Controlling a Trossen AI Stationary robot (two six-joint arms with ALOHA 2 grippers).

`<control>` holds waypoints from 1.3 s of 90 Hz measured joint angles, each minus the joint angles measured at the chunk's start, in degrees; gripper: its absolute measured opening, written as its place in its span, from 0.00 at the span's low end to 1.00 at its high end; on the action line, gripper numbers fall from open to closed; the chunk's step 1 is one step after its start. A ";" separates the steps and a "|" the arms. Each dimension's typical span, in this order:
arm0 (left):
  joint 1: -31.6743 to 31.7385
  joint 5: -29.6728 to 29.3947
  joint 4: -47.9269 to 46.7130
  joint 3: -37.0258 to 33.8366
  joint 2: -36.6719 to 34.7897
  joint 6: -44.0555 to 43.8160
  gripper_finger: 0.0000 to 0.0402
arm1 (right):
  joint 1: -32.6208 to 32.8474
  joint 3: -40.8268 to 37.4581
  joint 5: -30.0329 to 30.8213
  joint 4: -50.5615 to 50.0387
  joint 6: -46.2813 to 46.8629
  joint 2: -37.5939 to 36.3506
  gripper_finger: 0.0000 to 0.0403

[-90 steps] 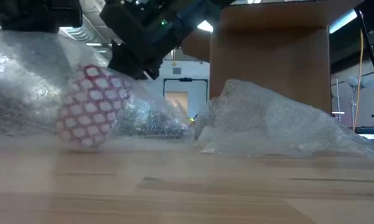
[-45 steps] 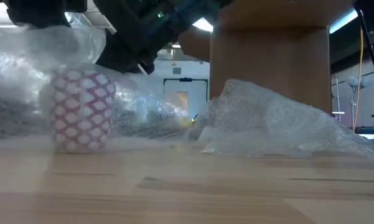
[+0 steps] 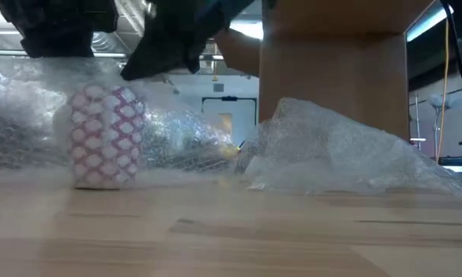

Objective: Wrap mug
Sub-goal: Wrap the red patterned mug with the bubble wrap

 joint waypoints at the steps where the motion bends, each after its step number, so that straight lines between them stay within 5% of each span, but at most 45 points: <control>1: 0.00 0.07 -0.08 0.00 -0.01 0.01 0.36 | 0.00 0.35 0.00 -0.19 0.00 0.00 0.00; 37: 0.00 2.09 -0.28 -0.41 0.11 -0.42 0.36 | 0.07 2.16 2.08 0.60 0.26 3.36 0.00; 62: 0.00 1.81 1.71 -0.35 0.13 0.61 0.36 | 0.00 1.31 2.51 -15.61 1.47 -1.20 0.00; 85: -0.02 1.79 5.72 -0.33 0.11 2.12 0.36 | 0.06 -11.20 2.54 -0.28 6.11 0.50 0.00; 117: 0.72 3.31 13.93 -0.30 0.11 5.24 0.36 | 1.66 -12.65 4.09 7.43 7.58 2.13 0.00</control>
